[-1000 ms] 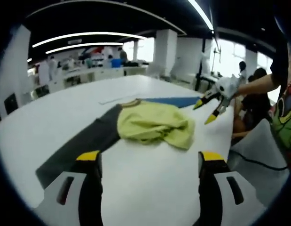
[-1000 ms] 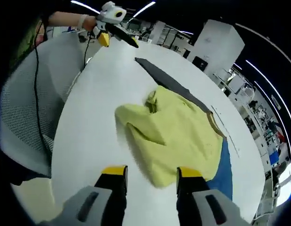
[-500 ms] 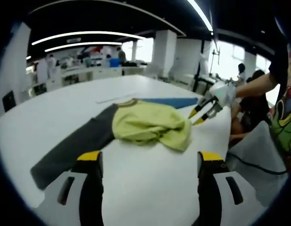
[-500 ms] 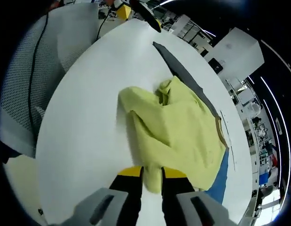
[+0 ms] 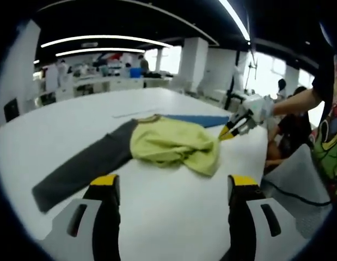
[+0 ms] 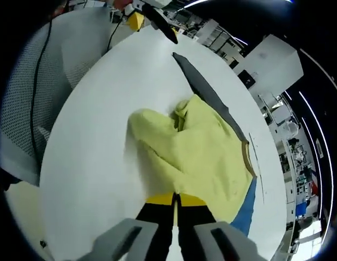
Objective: Fold the garment on the visible template until the final outline fits inside the template.
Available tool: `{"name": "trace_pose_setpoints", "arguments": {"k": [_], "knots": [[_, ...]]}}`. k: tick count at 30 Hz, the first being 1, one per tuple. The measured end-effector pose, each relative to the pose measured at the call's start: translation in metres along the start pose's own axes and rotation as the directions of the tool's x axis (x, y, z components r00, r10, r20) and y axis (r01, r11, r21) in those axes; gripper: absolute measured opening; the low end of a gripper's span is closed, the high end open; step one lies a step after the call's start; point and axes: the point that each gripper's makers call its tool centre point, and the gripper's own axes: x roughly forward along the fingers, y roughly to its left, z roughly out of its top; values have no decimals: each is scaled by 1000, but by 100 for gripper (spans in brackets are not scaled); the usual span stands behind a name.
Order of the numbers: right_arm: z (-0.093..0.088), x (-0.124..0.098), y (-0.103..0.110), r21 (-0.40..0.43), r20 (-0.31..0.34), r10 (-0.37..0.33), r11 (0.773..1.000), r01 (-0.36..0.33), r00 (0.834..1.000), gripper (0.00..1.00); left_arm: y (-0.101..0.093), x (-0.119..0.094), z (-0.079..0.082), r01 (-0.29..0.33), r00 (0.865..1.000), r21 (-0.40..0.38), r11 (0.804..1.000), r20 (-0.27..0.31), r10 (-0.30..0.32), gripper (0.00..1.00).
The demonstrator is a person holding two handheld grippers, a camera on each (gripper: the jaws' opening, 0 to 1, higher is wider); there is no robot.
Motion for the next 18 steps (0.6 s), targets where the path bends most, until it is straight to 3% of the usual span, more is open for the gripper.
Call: {"name": "trace_pose_setpoints", "arguments": {"k": [7,11,12,18], "knots": [[27,1,-39,2,31,24,1000,-24,999,0,-2,6,2,15,1000,-3,1000,-2,-15,77],[40,6,-54,17,46,112,993,-113,993,0,-1,8,3,18,1000,-6,1000,2,-18,76],[43,8,-60,35,35,139,989,-141,990,0,-1,9,3,19,1000,-7,1000,4,-19,76],[64,32,-103,31,33,153,988,-154,988,0,-2,14,1,26,1000,-21,999,8,-25,76]]}}
